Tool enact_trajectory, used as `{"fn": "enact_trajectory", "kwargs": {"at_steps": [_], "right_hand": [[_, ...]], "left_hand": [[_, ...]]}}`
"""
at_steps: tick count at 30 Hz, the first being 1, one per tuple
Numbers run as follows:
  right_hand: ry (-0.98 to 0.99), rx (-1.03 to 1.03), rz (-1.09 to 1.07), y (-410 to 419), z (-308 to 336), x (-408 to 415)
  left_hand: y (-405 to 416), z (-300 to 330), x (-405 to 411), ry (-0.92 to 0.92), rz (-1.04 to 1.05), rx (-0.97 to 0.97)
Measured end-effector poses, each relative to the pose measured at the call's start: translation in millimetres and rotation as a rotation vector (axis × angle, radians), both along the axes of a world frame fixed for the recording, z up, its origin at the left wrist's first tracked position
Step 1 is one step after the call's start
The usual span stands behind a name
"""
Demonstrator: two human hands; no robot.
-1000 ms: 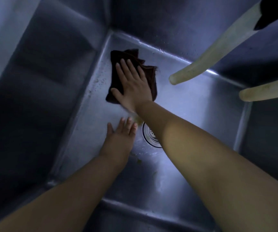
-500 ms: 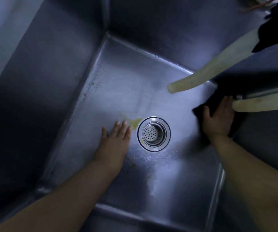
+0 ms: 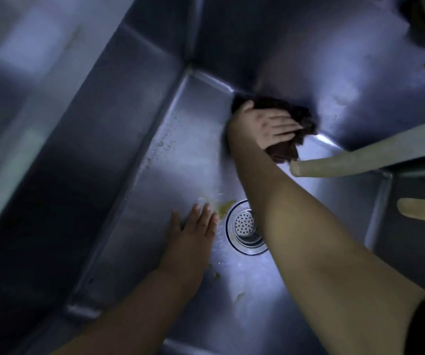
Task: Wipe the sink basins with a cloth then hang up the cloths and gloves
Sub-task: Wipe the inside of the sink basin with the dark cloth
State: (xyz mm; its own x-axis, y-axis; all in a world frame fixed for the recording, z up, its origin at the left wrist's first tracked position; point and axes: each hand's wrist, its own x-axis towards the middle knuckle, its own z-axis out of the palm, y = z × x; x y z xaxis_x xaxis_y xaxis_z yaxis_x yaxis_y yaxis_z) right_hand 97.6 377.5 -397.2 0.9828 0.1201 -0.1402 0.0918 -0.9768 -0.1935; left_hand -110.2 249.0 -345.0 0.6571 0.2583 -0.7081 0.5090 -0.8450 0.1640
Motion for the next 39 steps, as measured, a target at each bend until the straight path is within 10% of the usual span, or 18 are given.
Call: {"fn": "enact_trajectory", "kwargs": {"at_steps": [9,17,24,30,36,39], "right_hand": [[-0.041,0.033,0.703,41.3,-6.0,-79.9],[-0.172,-0.105,1.500,-10.7,26.9,28.3],[-0.641,-0.244,1.255,-116.2,34.9,97.2],[-0.346,-0.437,0.932,-181.5,41.3,135.6],[-0.832,-0.220,1.032,-108.5,55.7,108.1],[-0.771,-0.142,1.058,-54.8,53.5,80.8]], "left_hand": [[-2.8,-4.5,-1.3,-0.023,0.035,0.030],[0.0,2.7,2.0,0.024,0.037,-0.006],[0.0,8.3,5.1,0.057,0.047,-0.011],[0.4,6.5,3.9,0.045,0.042,-0.012],[1.7,2.0,2.5,0.035,0.033,-0.014],[1.7,-0.8,1.5,0.018,0.047,-0.027]]}}
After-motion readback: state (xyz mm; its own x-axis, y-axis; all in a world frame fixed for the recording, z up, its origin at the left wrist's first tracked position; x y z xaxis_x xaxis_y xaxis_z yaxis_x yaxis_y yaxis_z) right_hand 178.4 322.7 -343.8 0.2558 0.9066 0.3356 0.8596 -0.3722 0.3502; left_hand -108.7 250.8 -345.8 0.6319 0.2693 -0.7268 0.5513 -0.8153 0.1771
